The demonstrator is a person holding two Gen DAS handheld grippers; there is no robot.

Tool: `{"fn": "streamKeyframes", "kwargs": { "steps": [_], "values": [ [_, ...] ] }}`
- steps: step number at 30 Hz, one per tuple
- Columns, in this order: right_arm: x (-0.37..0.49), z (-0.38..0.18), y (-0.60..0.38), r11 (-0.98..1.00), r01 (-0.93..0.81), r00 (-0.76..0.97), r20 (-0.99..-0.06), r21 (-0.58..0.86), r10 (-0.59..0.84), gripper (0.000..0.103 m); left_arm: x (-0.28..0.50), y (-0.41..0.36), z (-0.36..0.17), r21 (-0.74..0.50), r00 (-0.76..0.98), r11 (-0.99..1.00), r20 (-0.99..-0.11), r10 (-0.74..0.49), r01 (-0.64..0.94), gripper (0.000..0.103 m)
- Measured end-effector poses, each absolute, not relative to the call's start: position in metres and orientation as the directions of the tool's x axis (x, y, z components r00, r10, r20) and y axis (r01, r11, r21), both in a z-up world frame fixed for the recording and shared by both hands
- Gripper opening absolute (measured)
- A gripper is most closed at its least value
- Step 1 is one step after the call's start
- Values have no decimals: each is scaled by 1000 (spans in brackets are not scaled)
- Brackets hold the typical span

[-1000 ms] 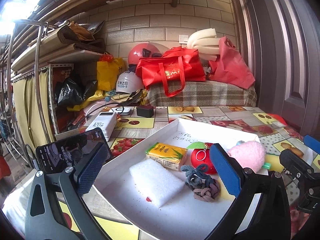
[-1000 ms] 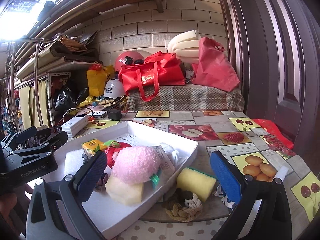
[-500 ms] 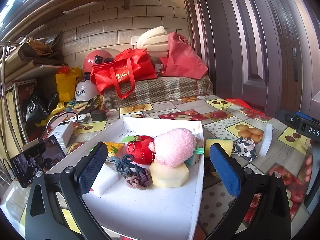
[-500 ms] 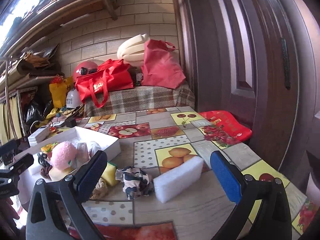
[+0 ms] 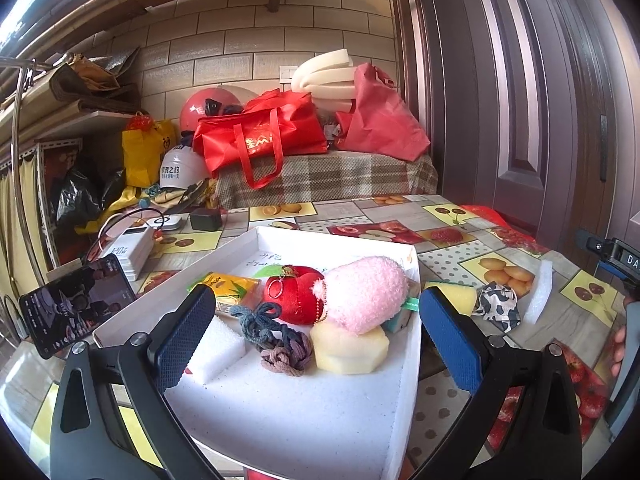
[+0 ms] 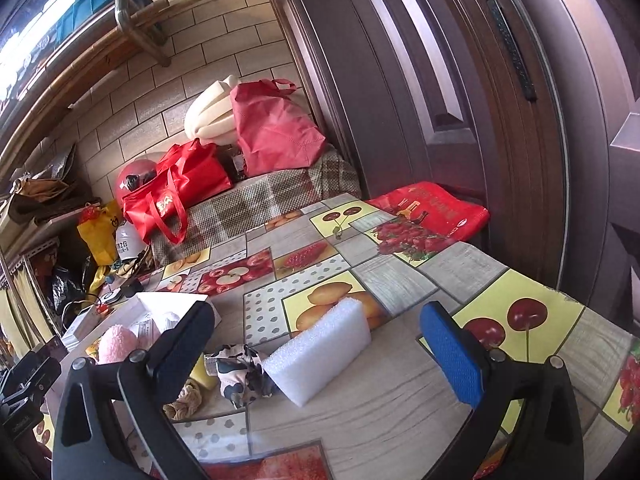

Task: Organize soft objects
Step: 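Grasp the beige knotted rope toy with the left tool while the right grasps the yellow-green sponge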

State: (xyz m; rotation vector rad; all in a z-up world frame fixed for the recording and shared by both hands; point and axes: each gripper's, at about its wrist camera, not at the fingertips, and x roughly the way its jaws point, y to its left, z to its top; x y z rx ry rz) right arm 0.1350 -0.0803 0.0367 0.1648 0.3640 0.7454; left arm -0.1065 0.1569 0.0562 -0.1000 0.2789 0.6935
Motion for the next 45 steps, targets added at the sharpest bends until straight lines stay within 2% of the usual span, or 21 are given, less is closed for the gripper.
{"fn": "streamKeyframes", "kwargs": {
  "steps": [2, 7, 10, 12, 15, 16, 18, 21, 26, 31, 37, 42, 45],
  "values": [
    [133, 38, -69, 699, -679, 639, -289, 224, 713, 103, -107, 157, 56, 2, 734, 766, -286, 616, -643, 103],
    [99, 40, -16, 563, -827, 533, -339, -14, 775, 103, -109, 157, 57, -21, 737, 765, -285, 613, -644, 103],
    [100, 43, 16, 590, -795, 598, -338, -138, 727, 103, -109, 157, 58, -22, 735, 763, -287, 614, -646, 103],
    [121, 46, 40, 651, -738, 662, -376, -176, 649, 103, -109, 157, 59, -16, 735, 763, -285, 615, -646, 103],
    [169, 39, 74, 650, -755, 583, -547, -89, 601, 103, -109, 156, 59, -15, 735, 763, -285, 616, -646, 103],
    [184, 33, 81, 605, -796, 467, -618, 17, 632, 103, -109, 157, 59, -16, 735, 763, -285, 615, -646, 103],
    [198, 20, 88, 529, -827, 288, -665, 190, 689, 100, -109, 156, 58, -14, 735, 764, -285, 616, -645, 103],
    [191, 6, 93, 522, -847, 315, -698, 100, 644, 96, -109, 156, 58, -15, 734, 764, -287, 615, -645, 103],
    [174, 7, 85, 431, -898, 256, -687, 91, 679, 90, -109, 157, 58, -15, 734, 764, -286, 615, -646, 103],
    [139, 2, 90, 164, -974, 11, -697, 154, 717, 90, -109, 157, 58, -17, 735, 764, -285, 615, -645, 103],
    [89, -8, 65, -74, -979, -192, -724, 192, 662, 90, -109, 156, 59, -14, 735, 764, -285, 615, -645, 103],
    [67, -8, 24, -107, -981, -192, -724, 163, 663, 90, -110, 155, 59, -18, 740, 766, -276, 614, -642, 103],
    [76, 12, -5, -30, -984, -135, -632, 173, 764, 90, -114, 151, 60, -39, 775, 797, -267, 573, -603, 103]
  ]
}}
